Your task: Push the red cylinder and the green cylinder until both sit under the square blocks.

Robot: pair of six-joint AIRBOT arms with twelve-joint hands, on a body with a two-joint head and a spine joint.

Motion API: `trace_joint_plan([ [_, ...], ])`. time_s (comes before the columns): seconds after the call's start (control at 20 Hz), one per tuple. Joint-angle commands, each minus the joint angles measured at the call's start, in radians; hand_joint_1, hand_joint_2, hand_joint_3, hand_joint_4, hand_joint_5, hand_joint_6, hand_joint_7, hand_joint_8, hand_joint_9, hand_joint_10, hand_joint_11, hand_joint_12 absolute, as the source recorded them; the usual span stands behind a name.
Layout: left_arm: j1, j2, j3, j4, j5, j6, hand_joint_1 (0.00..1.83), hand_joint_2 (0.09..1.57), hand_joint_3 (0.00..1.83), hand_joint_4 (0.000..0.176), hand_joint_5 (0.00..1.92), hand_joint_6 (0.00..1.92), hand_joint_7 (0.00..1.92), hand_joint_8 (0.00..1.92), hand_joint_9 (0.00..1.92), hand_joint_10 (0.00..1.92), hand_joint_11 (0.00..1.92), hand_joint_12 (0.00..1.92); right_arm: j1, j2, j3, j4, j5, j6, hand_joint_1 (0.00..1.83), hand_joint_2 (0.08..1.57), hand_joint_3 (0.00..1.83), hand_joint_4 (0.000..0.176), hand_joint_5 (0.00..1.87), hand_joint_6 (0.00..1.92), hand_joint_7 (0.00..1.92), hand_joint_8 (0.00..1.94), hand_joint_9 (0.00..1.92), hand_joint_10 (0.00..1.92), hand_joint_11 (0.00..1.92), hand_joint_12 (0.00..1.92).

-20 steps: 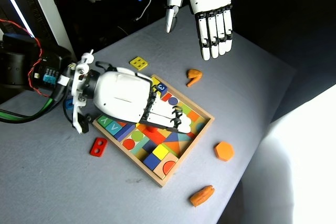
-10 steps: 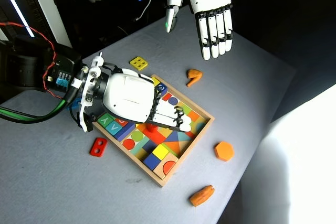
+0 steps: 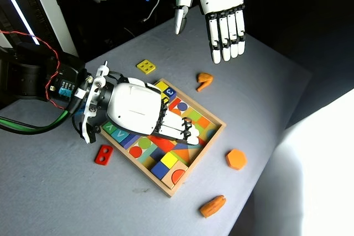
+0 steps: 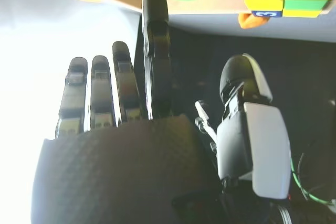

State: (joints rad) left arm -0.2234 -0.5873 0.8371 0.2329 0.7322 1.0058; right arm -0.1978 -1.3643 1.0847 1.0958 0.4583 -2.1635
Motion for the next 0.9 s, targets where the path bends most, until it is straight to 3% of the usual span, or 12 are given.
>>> trace_joint_plan([
  [0.0,-0.014,0.009,-0.003,0.019,-0.072,0.006,0.00,1.19,0.00,0.010,0.07,0.00,0.07,0.00,0.05,0.00,0.00,0.28,-0.003,0.013,-0.005,-0.035,0.046,-0.005,0.07,1.15,0.00,0.000,0.98,0.01,0.19,0.01,0.00,0.00,0.00,0.00],
  [0.1,-0.014,0.009,-0.006,0.018,-0.065,0.006,0.00,1.18,0.00,0.004,0.04,0.00,0.04,0.00,0.03,0.00,0.00,0.22,-0.010,0.016,-0.007,-0.035,0.035,-0.005,0.04,1.16,0.00,0.000,0.96,0.00,0.19,0.00,0.00,0.00,0.00,0.00],
  [0.55,-0.014,0.009,-0.002,0.019,-0.068,0.006,0.00,1.18,0.00,0.007,0.03,0.00,0.05,0.00,0.04,0.00,0.00,0.17,-0.033,0.075,-0.049,-0.035,0.010,-0.053,0.00,1.14,0.00,0.000,0.96,0.00,0.21,0.00,0.01,0.00,0.00,0.00],
  [0.85,-0.014,0.009,0.000,0.019,-0.071,0.006,0.00,1.19,0.00,0.004,0.03,0.00,0.06,0.00,0.06,0.00,0.00,0.25,-0.047,0.138,-0.097,-0.035,-0.017,-0.070,0.05,1.14,0.00,0.000,0.98,0.01,0.23,0.01,0.03,0.01,0.00,0.00],
])
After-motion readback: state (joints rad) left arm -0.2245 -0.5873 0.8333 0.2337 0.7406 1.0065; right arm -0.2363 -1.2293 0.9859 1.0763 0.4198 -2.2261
